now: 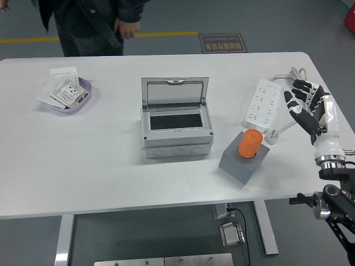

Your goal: Pick up the cylinder from the cube,place it in the box,flap close box

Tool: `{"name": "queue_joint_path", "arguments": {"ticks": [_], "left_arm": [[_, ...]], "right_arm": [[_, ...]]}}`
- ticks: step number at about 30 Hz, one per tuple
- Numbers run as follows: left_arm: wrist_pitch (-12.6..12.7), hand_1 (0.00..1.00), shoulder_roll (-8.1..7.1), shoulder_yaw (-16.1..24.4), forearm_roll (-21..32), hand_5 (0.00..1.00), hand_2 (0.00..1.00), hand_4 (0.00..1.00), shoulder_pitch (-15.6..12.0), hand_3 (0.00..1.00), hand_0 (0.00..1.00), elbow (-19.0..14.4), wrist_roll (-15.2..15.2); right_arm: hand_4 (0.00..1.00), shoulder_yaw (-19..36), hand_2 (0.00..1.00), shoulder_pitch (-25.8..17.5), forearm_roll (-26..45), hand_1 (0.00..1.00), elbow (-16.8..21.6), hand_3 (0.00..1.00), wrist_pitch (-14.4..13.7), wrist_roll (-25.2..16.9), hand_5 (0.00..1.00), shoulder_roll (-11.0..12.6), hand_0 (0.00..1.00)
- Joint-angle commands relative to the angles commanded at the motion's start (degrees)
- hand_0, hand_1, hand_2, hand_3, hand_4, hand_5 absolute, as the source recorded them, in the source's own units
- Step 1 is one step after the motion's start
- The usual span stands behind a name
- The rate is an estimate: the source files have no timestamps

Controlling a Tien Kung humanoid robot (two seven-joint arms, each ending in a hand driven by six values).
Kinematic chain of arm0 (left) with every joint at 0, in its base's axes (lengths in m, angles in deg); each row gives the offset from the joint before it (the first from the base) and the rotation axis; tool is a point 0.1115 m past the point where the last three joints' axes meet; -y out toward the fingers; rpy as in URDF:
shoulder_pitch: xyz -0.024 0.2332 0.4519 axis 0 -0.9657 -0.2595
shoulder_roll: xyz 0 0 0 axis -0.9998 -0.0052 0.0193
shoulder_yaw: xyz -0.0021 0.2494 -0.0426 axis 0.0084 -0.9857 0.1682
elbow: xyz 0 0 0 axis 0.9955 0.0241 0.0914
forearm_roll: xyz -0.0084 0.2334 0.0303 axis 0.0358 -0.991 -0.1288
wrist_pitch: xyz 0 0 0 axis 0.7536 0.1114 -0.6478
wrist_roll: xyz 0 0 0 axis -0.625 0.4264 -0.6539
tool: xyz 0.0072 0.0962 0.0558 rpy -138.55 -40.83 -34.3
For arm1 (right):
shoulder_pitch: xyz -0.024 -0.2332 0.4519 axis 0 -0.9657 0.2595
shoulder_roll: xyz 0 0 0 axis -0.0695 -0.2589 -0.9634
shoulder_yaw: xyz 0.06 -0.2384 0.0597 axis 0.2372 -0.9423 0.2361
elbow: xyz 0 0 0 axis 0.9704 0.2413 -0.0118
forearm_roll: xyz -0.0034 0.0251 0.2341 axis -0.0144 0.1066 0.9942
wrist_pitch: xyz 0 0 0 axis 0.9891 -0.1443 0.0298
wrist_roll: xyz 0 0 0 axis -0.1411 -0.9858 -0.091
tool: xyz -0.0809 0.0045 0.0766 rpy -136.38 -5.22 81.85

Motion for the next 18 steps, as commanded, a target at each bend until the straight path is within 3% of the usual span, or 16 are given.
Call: {"name": "queue_joint_path", "arguments": {"ticks": [1, 6, 7, 12, 13, 18], "left_arm": [[-0.01, 0.697, 0.05, -0.21, 0.16, 0.141, 0.589, 0.562, -0.01, 0.591, 0.650, 0.00, 0.03], [0.02, 0.697, 0.20, -0.17, 0.07, 0.141, 0.589, 0.562, -0.08, 0.591, 0.650, 0.00, -0.02], [0.03, 0.697, 0.20, -0.22, 0.12, 0.141, 0.589, 0.562, -0.08, 0.591, 0.650, 0.00, -0.01], [0.07, 0.697, 0.29, -1.07, 0.94, 0.141, 0.589, 0.562, -0.05, 0.591, 0.650, 0.00, 0.19], [0.08, 0.697, 0.33, -1.25, 1.09, 0.142, 0.589, 0.563, -0.04, 0.591, 0.650, 0.00, 0.23], [0.12, 0.697, 0.46, -1.93, 1.59, 0.142, 0.589, 0.563, 0.00, 0.591, 0.650, 0.00, 0.35]], "right_arm": [[0.776, -0.67, 0.683, 0.02, 0.03, 0.661, -0.11, 0.692, -0.02, -0.29, 0.284, -0.19, 0.727], [0.776, -3.05, 0.683, 0.22, 0.24, 0.661, -0.51, 0.692, -0.04, -1.12, 0.284, -0.82, 0.727], [0.818, -3.35, 0.688, 0.25, 0.28, 0.661, -0.57, 0.791, -0.04, -1.16, 0.268, -0.89, 0.682], [0.818, -5.25, 0.688, 0.56, 0.51, 0.661, -1.46, 0.791, 0.01, -1.29, 0.268, -1.53, 0.682], [0.845, -5.67, 0.734, 0.63, 0.54, 0.735, -1.67, 0.863, 0.00, -1.28, 0.193, -1.68, 0.763], [0.845, -8.03, 0.734, 1.03, 0.50, 0.735, -2.70, 0.863, -0.12, -0.98, 0.193, -2.20, 0.763]]}}
